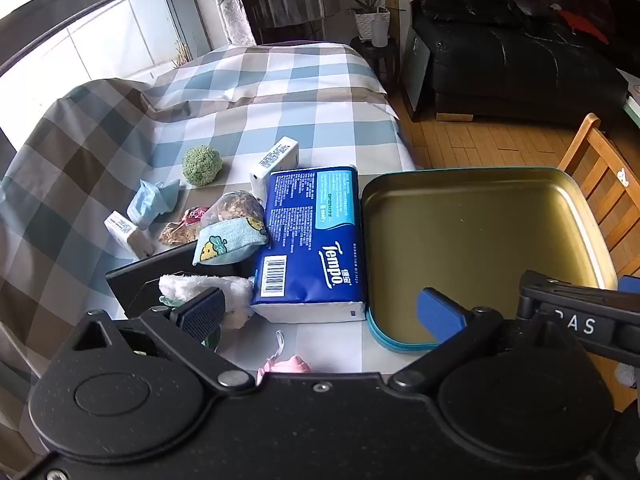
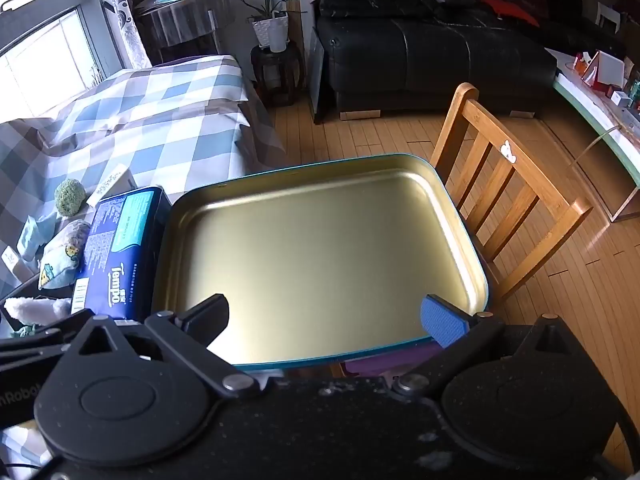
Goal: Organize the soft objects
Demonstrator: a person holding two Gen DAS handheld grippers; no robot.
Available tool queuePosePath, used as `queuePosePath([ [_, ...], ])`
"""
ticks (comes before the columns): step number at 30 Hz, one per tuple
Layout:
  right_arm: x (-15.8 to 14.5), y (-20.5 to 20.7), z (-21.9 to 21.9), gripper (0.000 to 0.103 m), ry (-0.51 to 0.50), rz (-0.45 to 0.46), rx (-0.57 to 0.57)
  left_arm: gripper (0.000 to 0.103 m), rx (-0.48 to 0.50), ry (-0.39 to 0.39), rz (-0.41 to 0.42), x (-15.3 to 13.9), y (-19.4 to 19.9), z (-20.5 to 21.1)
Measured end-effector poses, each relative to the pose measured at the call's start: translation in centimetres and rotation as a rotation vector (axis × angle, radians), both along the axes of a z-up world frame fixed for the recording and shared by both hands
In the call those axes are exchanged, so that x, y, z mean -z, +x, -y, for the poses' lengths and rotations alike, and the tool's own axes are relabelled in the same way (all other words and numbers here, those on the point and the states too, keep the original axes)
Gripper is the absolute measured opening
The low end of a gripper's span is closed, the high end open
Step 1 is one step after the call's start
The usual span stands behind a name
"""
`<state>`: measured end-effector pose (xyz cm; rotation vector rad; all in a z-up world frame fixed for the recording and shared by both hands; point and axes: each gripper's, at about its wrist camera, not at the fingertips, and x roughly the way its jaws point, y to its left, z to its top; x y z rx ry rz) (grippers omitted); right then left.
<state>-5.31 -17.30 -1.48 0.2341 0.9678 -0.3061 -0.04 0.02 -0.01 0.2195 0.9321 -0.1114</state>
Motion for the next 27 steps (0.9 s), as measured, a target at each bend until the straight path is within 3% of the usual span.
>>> queuePosePath([
  [27,0.49,0.22,-0.24,0.103,-0.009,-0.010,-0.009,0.100,-0.003,-0.012,-0.019,0.47,0.15,-0.41],
])
